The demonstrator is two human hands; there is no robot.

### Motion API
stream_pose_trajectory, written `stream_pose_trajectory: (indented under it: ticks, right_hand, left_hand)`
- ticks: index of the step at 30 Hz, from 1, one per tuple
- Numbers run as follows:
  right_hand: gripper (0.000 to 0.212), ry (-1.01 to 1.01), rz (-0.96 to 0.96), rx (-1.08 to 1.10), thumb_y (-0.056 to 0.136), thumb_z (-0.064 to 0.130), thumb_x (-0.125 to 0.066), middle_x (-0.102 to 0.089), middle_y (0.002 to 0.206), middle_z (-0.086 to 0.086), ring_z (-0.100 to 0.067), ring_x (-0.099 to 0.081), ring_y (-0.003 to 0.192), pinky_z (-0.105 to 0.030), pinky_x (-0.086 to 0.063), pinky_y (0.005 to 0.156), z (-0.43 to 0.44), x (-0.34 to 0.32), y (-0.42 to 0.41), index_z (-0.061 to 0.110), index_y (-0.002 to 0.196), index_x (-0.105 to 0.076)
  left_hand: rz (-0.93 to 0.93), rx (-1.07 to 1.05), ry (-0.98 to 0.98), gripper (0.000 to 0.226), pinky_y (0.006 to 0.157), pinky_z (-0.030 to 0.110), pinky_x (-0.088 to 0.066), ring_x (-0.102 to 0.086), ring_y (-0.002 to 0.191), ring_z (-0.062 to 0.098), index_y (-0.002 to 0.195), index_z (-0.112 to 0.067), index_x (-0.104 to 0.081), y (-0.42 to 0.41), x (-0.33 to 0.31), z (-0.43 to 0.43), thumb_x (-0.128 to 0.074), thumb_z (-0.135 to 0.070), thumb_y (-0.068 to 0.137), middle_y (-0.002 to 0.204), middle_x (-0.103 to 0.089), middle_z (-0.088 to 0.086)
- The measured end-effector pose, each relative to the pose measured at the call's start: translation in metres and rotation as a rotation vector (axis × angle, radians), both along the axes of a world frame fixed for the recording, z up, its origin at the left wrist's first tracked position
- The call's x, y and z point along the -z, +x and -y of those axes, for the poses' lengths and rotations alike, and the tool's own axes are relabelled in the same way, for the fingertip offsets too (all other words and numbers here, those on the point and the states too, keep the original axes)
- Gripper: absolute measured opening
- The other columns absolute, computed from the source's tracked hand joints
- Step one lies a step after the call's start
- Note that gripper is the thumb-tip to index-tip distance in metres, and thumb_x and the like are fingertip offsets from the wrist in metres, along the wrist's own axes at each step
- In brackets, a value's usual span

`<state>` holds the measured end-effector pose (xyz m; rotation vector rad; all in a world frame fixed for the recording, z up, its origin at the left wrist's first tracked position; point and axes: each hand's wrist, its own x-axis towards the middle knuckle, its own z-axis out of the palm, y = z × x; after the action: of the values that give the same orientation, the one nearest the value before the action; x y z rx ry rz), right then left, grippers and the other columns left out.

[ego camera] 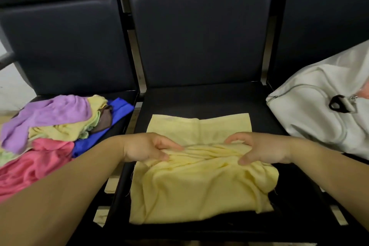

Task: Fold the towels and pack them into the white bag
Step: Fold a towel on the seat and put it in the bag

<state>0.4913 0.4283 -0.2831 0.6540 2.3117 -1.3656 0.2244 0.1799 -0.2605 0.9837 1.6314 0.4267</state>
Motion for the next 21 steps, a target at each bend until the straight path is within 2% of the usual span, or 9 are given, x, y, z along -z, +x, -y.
stream_pose_trajectory:
  ticks: [3,6,7,10,13,15,19,21]
  right_hand:
    - [0.069,0.218,-0.053,0.061,0.082,0.026,-0.08,-0.054,0.126,0.01,-0.005,-0.05,0.119,-0.022,-0.051,0.089,-0.004,-0.004,-0.002,0.048,0.14,-0.048]
    - [0.051,0.376,-0.092,0.11,0.085,0.029,-0.076,-0.058,0.1,-0.004,-0.018,-0.06,0.089,-0.033,-0.054,0.079,-0.011,0.0,-0.007,0.042,0.131,-0.058]
    - [0.043,0.393,-0.11,0.119,0.087,0.03,-0.075,-0.059,0.096,-0.007,-0.019,-0.061,0.084,-0.033,-0.053,0.078,-0.012,0.001,-0.007,0.041,0.126,-0.061]
    - [0.03,0.4,-0.205,0.185,0.088,0.029,-0.074,-0.066,0.095,-0.005,-0.016,-0.063,0.083,-0.026,-0.051,0.077,-0.017,0.005,-0.009,0.045,0.111,-0.065]
    - [0.029,0.383,-0.284,0.29,0.085,0.023,-0.076,-0.068,0.096,0.001,-0.015,-0.065,0.085,-0.028,-0.053,0.082,-0.021,0.006,-0.01,0.044,0.104,-0.069]
    - [0.029,0.33,-0.283,0.352,0.081,0.026,-0.081,-0.067,0.097,0.003,-0.012,-0.065,0.085,-0.027,-0.053,0.082,-0.024,0.009,-0.011,0.041,0.105,-0.071]
    - [0.017,0.285,-0.299,0.485,0.081,0.037,-0.083,-0.067,0.086,0.004,-0.01,-0.064,0.079,-0.022,-0.048,0.072,-0.025,0.017,-0.016,0.027,0.094,-0.077]
    - [0.03,0.321,-0.33,0.531,0.085,0.04,-0.078,-0.062,0.068,-0.001,-0.013,-0.056,0.063,-0.022,-0.044,0.06,-0.028,0.023,-0.019,0.01,0.081,-0.073]
  left_hand:
    - [-0.278,-0.031,0.059,0.051,0.101,0.029,-0.051,-0.061,0.114,0.008,0.134,-0.055,-0.055,-0.004,-0.004,-0.001,-0.068,-0.024,0.095,0.126,-0.061,-0.006]
    - [-0.476,-0.104,0.134,0.039,0.099,0.026,-0.05,-0.059,0.113,0.005,0.122,-0.046,-0.063,-0.009,0.0,-0.003,-0.071,-0.024,0.091,0.12,-0.062,-0.011]
    - [-0.506,-0.134,0.163,0.036,0.096,0.026,-0.052,-0.062,0.11,0.006,0.117,-0.045,-0.065,-0.012,0.003,-0.003,-0.073,-0.023,0.09,0.116,-0.064,-0.011]
    - [-0.552,-0.247,0.248,0.03,0.086,0.027,-0.057,-0.067,0.097,0.01,0.112,-0.037,-0.067,-0.02,0.005,-0.002,-0.074,-0.018,0.089,0.104,-0.068,-0.008]
    - [-0.591,-0.313,0.282,0.029,0.081,0.03,-0.059,-0.069,0.088,0.012,0.106,-0.034,-0.067,-0.026,0.007,-0.002,-0.077,-0.015,0.087,0.097,-0.069,-0.005]
    - [-0.609,-0.309,0.25,0.029,0.081,0.029,-0.058,-0.068,0.086,0.011,0.103,-0.037,-0.066,-0.032,0.011,-0.001,-0.081,-0.021,0.084,0.095,-0.068,-0.005]
    - [-0.601,-0.353,0.202,0.019,0.084,0.029,-0.056,-0.067,0.09,0.011,0.1,-0.034,-0.069,-0.037,0.016,-0.001,-0.08,-0.036,0.085,0.096,-0.07,-0.008]
    - [-0.546,-0.457,0.247,0.012,0.083,0.032,-0.058,-0.069,0.087,0.015,0.096,-0.029,-0.072,-0.038,0.018,-0.002,-0.078,-0.033,0.087,0.093,-0.073,-0.005]
